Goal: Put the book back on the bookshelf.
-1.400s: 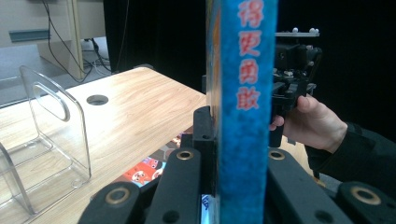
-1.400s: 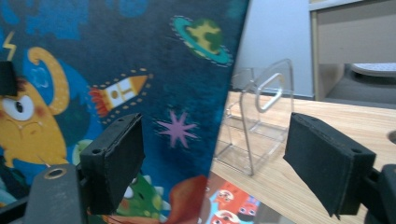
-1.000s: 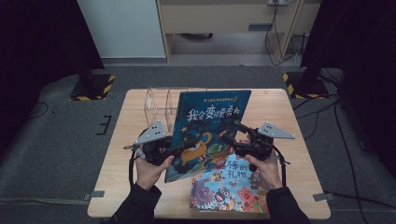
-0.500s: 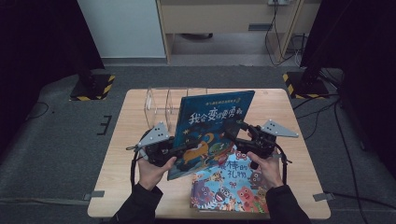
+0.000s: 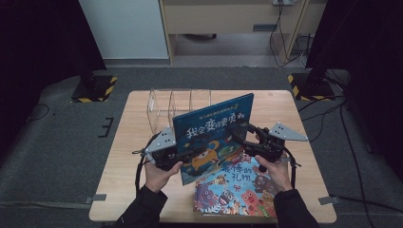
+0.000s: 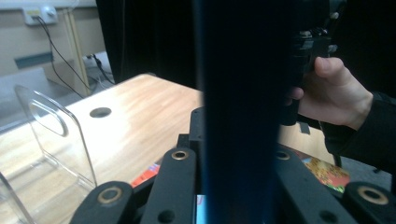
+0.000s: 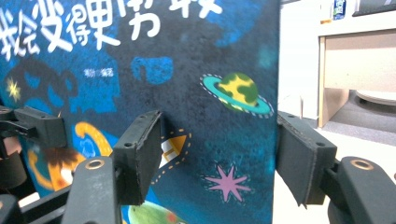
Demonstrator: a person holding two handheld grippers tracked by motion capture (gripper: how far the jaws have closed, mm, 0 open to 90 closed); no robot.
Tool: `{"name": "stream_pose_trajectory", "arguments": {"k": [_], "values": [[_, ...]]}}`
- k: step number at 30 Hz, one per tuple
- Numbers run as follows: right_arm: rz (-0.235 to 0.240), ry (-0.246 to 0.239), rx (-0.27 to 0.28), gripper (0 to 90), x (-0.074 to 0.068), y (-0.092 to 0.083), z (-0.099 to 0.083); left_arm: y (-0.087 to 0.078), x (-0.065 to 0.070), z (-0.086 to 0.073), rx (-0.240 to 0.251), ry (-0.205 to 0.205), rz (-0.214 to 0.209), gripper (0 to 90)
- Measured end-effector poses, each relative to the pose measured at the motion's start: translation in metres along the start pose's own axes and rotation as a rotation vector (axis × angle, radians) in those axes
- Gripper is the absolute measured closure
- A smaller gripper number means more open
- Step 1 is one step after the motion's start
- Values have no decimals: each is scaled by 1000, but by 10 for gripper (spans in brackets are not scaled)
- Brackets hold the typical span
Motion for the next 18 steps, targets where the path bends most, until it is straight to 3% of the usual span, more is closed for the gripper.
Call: {"name": "stream_pose_trajectory", "arguments": {"k": [11, 18], "values": [[4, -8, -12, 355, -2, 1, -3, -7, 3, 11, 47, -9, -1, 796], [3, -16, -16, 354, -3, 1, -4, -8, 3, 14, 39, -21, -7, 795]]}}
Point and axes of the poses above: each handheld gripper's, and its own axes: y roughly forward along the jaws, z roughly out of its top, x roughly to its right, the point moved 9 cm from there along y, roughly forward along the jaws, and after that the axes turned 9 degrees about -x, right-handed, at the moved point
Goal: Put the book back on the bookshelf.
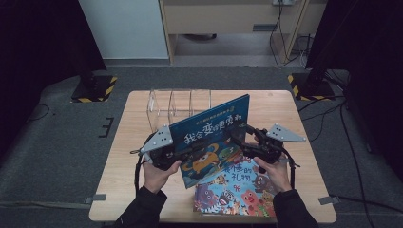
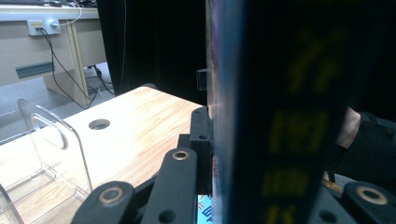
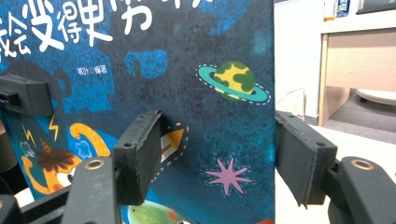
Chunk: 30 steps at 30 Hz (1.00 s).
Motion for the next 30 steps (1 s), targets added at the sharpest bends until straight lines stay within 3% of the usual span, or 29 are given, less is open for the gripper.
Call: {"name": "stream_pose_trajectory", "arguments": {"k": [15, 19, 25, 30], "values": [[6, 2, 1, 354, 1, -3, 1, 0, 1, 7, 3, -12, -8, 822], [-7, 11, 1, 332, 6, -7, 0, -1, -5, 13, 11, -47, 9, 823], [-38, 23, -5, 333, 18, -16, -5, -9, -12, 25, 7, -41, 77, 825], [-58, 26, -19, 336, 24, -19, -10, -15, -16, 30, 2, -57, 87, 825]]}}
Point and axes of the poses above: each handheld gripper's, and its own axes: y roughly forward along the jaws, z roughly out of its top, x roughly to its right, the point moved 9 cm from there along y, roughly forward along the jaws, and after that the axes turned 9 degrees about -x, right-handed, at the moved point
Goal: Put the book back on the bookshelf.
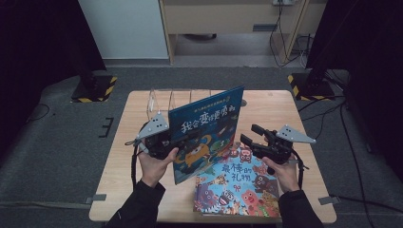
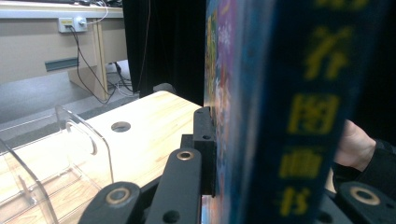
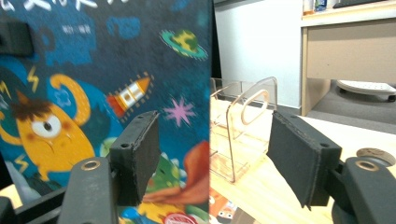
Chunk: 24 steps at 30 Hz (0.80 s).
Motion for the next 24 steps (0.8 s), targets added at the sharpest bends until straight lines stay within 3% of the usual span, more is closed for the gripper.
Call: {"name": "stream_pose_trajectory", "arguments": {"k": [12, 19, 24], "values": [[-51, 6, -21, 333, 16, -7, -7, -40, -29, 24, 58, -29, 104, 825], [-127, 3, -88, 287, 33, -10, -25, -60, -53, 31, 95, -56, 170, 825], [-174, 0, -132, 279, 46, -15, -39, -70, -61, 36, 107, -58, 225, 825]]}}
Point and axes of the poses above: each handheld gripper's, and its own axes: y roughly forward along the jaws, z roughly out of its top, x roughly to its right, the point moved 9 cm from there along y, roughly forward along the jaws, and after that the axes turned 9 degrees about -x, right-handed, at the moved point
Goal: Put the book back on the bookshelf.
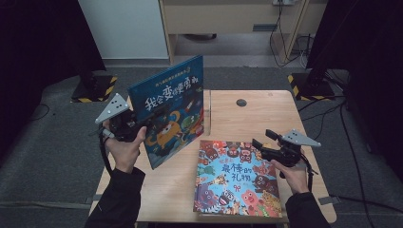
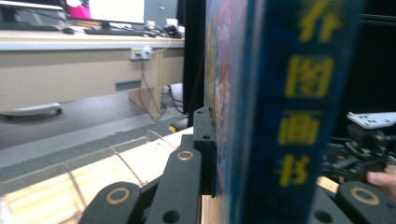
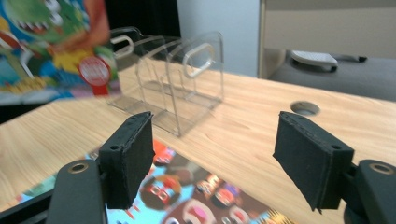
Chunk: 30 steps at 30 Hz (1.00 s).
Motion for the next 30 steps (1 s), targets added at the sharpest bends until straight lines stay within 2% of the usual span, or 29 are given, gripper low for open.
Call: {"name": "stream_pose_trajectory", "arguments": {"k": [4, 8, 17, 30], "values": [[-37, 1, -29, 277, 10, -3, -9, -7, -9, 6, 17, -20, 17, 825], [-54, -9, -58, 273, 14, -4, -18, -12, -20, 11, 27, -25, 54, 826], [-65, -30, -97, 270, 17, 0, -29, -26, -46, 22, 62, -49, 117, 825], [-62, -32, -118, 261, 18, 3, -35, -32, -86, 13, 60, -107, 186, 826]]}}
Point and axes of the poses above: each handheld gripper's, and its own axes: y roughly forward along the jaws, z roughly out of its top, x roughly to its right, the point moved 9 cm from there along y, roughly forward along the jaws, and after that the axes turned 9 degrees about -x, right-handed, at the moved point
